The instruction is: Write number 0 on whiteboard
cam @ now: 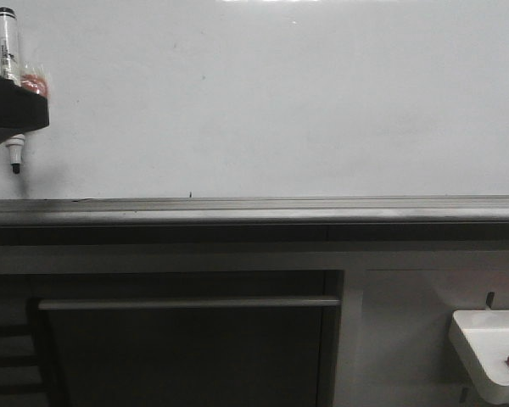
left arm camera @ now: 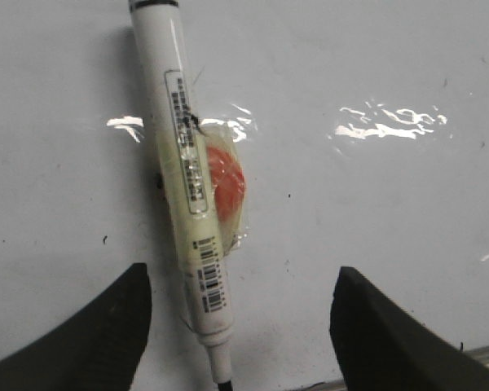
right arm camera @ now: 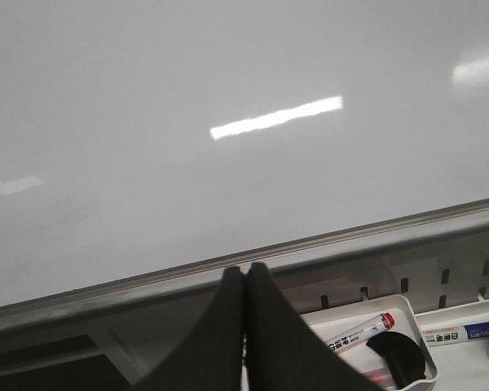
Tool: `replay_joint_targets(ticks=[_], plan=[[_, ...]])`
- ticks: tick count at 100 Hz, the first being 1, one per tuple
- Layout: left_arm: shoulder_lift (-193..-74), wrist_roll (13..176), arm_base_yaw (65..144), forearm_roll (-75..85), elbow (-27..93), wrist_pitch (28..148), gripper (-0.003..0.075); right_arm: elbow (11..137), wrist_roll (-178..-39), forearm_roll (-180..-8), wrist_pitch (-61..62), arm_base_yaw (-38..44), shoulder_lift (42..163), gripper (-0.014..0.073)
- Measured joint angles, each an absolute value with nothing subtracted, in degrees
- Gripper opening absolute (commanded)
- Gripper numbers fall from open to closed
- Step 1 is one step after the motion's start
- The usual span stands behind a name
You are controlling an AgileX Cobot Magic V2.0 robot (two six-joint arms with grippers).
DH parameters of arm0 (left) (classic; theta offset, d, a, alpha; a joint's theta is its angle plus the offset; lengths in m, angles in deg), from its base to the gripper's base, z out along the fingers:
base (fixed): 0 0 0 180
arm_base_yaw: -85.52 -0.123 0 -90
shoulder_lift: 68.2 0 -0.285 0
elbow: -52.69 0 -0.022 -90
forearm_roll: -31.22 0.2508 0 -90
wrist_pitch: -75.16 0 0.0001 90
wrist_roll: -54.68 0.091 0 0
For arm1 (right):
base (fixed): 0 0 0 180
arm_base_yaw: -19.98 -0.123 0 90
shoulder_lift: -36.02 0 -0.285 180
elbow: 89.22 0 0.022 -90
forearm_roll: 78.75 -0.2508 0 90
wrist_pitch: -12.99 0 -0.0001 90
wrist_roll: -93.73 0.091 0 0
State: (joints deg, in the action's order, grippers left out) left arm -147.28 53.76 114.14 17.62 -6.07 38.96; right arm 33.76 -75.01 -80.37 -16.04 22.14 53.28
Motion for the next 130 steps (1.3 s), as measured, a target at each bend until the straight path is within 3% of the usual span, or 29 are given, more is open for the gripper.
replay_joint_targets(ticks=[28, 71, 89, 103, 118, 130], plan=[[-152.27, 53.54, 114.14, 15.75, -5.92, 35.1, 0.0424, 33.76, -75.01, -80.37, -16.04, 22.14, 53.28, -0.0067], [-156.43, 53.54, 114.24, 14.54, -5.83, 30.77, 0.0089, 33.76, -75.03, -80.37, -18.4, 22.14, 53.28, -0.0067], [-156.68, 53.54, 114.24, 15.23, -5.83, 30.53, -0.0015, 33.76, -75.03, -81.35, -20.13, 22.14, 53.28, -0.0067], [-156.68, 53.54, 114.24, 20.78, -5.83, 30.55, -0.002, 33.76, -77.75, -85.06, -21.02, 21.87, 53.28, -0.0066], [-154.43, 53.54, 114.35, 33.78, -5.83, 30.65, -0.002, 34.9, -90.9, -95.68, -21.6, 20.94, 53.28, -0.0059], [-149.28, 53.54, 114.35, 46.09, -5.83, 31.33, -0.002, 36.38, -103.5, -105.77, -24.09, 19.32, 54.94, 0.0049]])
